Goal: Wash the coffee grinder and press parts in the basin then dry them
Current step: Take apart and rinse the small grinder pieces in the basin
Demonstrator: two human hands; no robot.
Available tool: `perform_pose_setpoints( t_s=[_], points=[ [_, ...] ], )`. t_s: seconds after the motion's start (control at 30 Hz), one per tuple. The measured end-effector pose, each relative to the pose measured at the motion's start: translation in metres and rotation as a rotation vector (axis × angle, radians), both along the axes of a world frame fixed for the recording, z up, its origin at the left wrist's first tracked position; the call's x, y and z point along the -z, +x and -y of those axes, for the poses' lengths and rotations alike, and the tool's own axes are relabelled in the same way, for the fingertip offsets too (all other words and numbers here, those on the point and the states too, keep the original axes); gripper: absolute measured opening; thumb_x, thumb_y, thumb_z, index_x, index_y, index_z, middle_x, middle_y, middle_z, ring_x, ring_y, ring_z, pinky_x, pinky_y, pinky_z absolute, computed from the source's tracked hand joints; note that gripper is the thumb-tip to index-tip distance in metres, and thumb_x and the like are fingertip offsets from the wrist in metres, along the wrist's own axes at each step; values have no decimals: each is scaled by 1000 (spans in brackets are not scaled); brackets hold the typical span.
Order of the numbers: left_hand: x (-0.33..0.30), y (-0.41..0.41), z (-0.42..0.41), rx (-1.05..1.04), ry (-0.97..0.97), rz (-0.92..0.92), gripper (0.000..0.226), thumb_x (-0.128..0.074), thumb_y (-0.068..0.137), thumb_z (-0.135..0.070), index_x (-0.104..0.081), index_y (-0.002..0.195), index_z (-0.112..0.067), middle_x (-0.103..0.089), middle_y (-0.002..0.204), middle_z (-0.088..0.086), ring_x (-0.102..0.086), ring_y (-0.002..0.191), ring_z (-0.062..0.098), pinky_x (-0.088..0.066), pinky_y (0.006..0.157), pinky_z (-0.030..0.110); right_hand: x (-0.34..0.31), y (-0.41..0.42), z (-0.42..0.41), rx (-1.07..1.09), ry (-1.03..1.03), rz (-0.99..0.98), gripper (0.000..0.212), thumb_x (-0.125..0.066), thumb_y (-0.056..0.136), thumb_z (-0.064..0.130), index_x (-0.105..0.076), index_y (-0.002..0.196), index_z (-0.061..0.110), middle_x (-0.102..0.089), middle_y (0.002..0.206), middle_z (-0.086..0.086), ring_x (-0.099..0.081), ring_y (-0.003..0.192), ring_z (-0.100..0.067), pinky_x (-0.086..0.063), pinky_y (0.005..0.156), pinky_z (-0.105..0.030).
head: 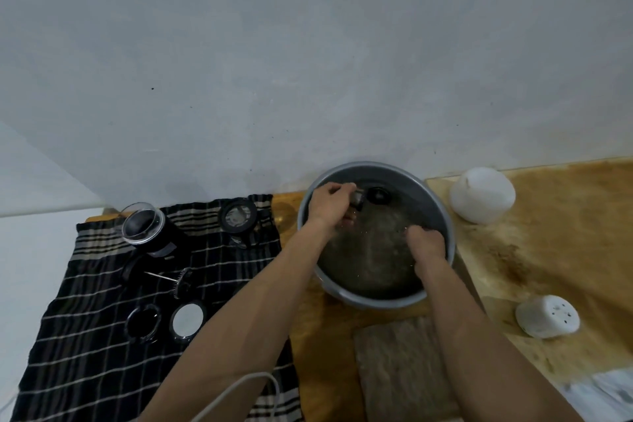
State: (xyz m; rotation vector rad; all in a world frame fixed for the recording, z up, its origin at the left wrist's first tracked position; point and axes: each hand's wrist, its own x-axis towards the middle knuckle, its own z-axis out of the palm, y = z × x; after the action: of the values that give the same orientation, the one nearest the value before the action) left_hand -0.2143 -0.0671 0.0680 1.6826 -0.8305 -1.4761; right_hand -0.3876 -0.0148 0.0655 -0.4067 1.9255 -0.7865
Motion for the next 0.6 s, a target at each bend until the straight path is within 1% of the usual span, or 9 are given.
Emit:
perform_pose_setpoints(
  t_s=[0.07, 0.13, 0.23, 0.3, 0.33, 0.4, 0.5, 0.57, 0.6],
  points=[
    [6, 3, -5, -48, 242, -190, 26, -64, 101, -34, -62, 112, -11, -73, 97, 18, -70, 72, 26, -64, 63, 38, -2, 3, -4, 69, 39, 100, 42, -52, 96, 11, -53, 136, -1, -60, 124, -16, -56, 110, -34, -45, 94, -42],
    [16, 4, -14, -102, 434, -329, 30, -64, 102, -34, -59, 117, -9, -70, 104, 20, -72, 86, 31, -63, 62, 40, -4, 8, -4, 125, 8, 321, 34, -52, 98, 13, -61, 128, 1, -66, 121, -17, -63, 104, -30, -51, 97, -41],
    [24, 0, -20, -126, 501, -462, 26, -59, 104, -24, -58, 126, -9, -65, 120, 24, -68, 107, 37, -64, 76, 48, -20, 18, 0, -49, -130, 538, 28, -50, 102, 13, -66, 119, -3, -72, 117, -22, -70, 110, -33, -54, 101, -42],
    [22, -3, -21, -87, 461, -528, 26, -52, 106, -14, -61, 129, -5, -68, 123, 25, -69, 111, 36, -62, 87, 49, -37, 26, 7, -282, -173, 460, 27, -53, 101, 13, -69, 117, -2, -75, 111, -19, -72, 108, -30, -57, 98, -40],
    [19, -4, -22, -83, 446, -548, 27, -50, 106, -12, -62, 128, -4, -70, 121, 25, -70, 109, 35, -63, 85, 47, -44, 30, 10, -368, -179, 369, 25, -55, 100, 13, -71, 114, 1, -76, 108, -17, -73, 105, -28, -58, 95, -39],
    [17, -6, -21, -116, 451, -568, 29, -47, 107, -15, -60, 130, -3, -70, 116, 23, -70, 101, 33, -65, 69, 43, -48, 29, 14, -450, -178, 153, 21, -57, 99, 17, -73, 109, 8, -77, 103, -8, -73, 99, -22, -58, 92, -37],
    [15, -4, -16, -149, 410, -507, 26, -43, 109, -15, -60, 124, -4, -66, 104, 19, -65, 88, 29, -61, 52, 33, -34, 15, 12, -377, -140, 31, 15, -55, 97, 16, -70, 96, 10, -70, 87, -5, -65, 78, -17, -54, 77, -32],
    [12, 1, -14, -154, 375, -492, 19, -42, 110, -16, -59, 113, -8, -64, 102, 18, -63, 87, 28, -58, 57, 33, -25, 10, 5, -290, -75, 8, 6, -55, 93, 15, -60, 91, 12, -60, 82, -8, -55, 70, -19, -48, 70, -32],
    [11, 3, -13, -166, 367, -483, 16, -43, 110, -17, -58, 111, -10, -63, 102, 17, -62, 88, 28, -56, 61, 34, -21, 10, 1, -250, -34, 0, 5, -54, 93, 15, -57, 94, 12, -59, 86, -8, -54, 74, -19, -49, 77, -34]
  ],
)
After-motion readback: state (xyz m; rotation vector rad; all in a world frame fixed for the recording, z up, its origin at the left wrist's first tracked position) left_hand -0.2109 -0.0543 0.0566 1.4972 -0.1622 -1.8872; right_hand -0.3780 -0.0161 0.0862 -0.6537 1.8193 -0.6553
